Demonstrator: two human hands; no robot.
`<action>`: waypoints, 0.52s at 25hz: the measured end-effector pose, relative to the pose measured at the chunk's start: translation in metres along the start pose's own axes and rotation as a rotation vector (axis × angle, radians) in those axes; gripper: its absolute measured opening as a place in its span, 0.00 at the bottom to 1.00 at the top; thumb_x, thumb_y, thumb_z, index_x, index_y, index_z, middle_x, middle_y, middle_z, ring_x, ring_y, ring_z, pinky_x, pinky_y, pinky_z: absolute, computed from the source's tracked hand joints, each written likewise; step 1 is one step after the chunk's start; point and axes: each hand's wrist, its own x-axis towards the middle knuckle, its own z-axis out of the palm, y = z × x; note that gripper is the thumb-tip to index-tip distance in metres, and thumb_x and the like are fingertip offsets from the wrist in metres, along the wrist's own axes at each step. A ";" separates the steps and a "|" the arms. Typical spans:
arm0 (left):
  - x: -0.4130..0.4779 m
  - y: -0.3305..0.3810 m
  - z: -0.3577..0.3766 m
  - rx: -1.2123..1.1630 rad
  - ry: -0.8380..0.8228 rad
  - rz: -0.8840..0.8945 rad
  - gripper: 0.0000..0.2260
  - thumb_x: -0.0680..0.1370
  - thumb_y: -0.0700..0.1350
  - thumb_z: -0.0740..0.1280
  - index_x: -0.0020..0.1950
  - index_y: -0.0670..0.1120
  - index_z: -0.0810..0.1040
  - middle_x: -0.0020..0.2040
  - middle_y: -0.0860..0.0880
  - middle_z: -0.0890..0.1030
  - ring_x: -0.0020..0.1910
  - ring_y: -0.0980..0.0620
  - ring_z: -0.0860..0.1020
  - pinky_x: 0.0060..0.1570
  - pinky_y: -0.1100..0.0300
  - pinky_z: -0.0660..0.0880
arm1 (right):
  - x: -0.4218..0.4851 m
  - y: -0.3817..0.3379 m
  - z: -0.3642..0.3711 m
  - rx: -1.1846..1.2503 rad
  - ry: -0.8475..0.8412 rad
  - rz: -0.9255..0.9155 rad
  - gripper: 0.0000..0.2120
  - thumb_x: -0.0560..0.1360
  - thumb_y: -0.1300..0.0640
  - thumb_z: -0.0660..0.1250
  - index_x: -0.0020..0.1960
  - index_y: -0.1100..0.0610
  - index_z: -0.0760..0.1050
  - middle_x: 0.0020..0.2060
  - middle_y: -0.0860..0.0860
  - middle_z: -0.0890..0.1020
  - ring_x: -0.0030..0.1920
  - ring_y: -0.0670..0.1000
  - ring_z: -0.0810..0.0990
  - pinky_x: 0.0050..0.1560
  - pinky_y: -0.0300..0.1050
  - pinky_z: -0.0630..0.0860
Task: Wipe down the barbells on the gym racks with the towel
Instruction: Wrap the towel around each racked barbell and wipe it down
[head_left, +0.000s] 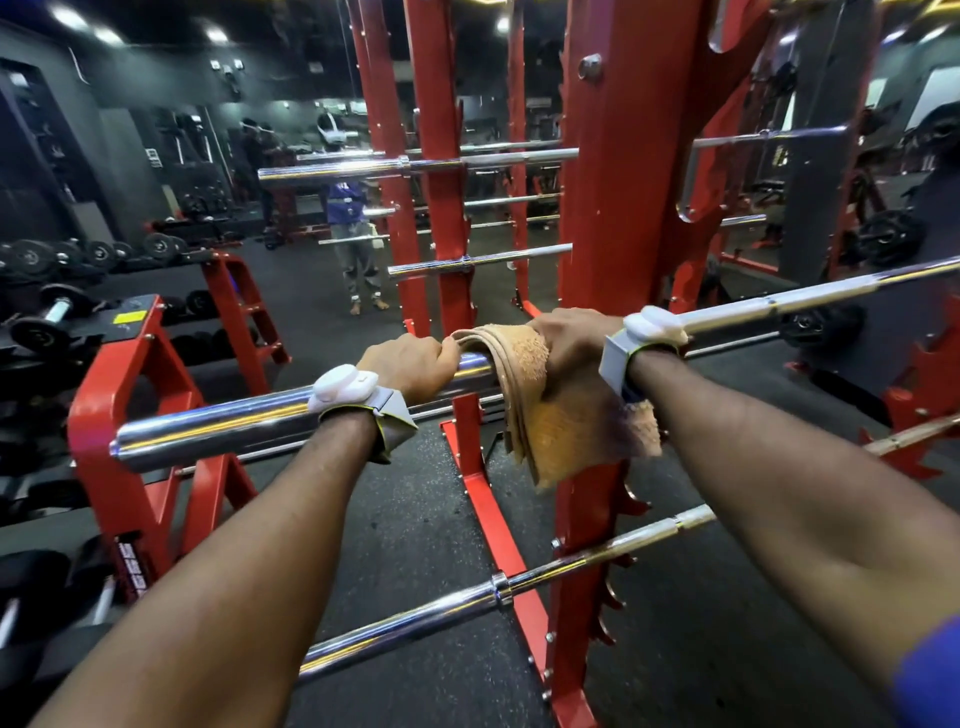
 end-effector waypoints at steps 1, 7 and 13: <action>0.001 0.000 0.000 0.008 0.003 0.007 0.24 0.81 0.56 0.45 0.54 0.46 0.77 0.58 0.41 0.80 0.55 0.39 0.77 0.46 0.52 0.66 | 0.004 0.000 -0.006 0.019 -0.091 -0.003 0.21 0.61 0.51 0.83 0.51 0.53 0.81 0.42 0.51 0.84 0.41 0.49 0.80 0.40 0.39 0.75; -0.005 0.003 -0.005 -0.065 0.012 -0.028 0.27 0.81 0.60 0.45 0.53 0.47 0.79 0.57 0.42 0.80 0.56 0.39 0.77 0.47 0.53 0.67 | -0.006 -0.003 0.043 -0.171 0.431 0.143 0.23 0.64 0.56 0.75 0.58 0.51 0.75 0.50 0.51 0.82 0.53 0.56 0.79 0.51 0.50 0.67; -0.006 0.004 -0.003 -0.006 0.026 -0.034 0.26 0.81 0.59 0.45 0.53 0.47 0.80 0.57 0.41 0.80 0.55 0.39 0.78 0.47 0.53 0.67 | -0.010 -0.012 0.083 -0.167 0.792 0.162 0.32 0.53 0.60 0.72 0.57 0.54 0.72 0.48 0.53 0.78 0.51 0.59 0.75 0.52 0.55 0.64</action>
